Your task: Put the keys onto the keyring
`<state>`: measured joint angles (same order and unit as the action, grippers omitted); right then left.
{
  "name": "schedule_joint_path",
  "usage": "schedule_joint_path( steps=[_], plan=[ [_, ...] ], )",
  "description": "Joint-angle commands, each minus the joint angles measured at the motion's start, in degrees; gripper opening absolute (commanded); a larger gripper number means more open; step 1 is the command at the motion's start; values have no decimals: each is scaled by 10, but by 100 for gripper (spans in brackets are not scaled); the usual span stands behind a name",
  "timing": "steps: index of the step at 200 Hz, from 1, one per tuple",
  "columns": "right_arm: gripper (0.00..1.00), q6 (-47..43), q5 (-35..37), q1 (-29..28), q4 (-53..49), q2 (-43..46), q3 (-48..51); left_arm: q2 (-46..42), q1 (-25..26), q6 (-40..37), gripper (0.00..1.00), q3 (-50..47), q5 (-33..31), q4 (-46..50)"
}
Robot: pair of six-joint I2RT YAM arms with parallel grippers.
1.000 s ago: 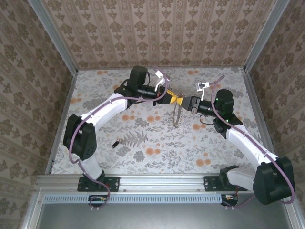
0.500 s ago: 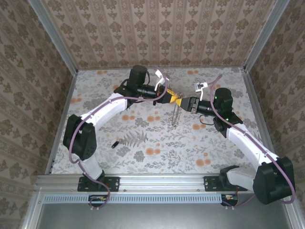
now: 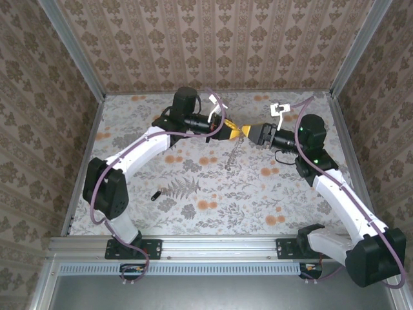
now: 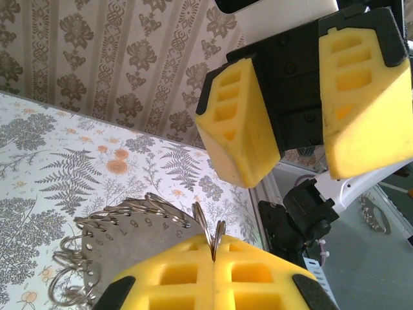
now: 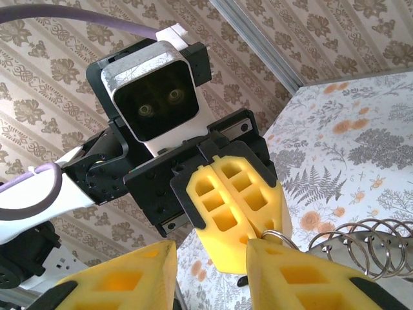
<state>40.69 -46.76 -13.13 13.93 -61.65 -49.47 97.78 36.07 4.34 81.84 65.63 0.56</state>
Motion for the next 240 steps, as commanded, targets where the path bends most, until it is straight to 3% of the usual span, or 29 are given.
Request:
schedule_joint_path(
  steps=[1,240],
  plan=[
    [35,6,2,4,16,-2,-15,-22,5,6,0,4,26,-14],
    [30,21,-36,-1,59,-25,46,-25,9,10,0,15,24,-20]
  ],
)
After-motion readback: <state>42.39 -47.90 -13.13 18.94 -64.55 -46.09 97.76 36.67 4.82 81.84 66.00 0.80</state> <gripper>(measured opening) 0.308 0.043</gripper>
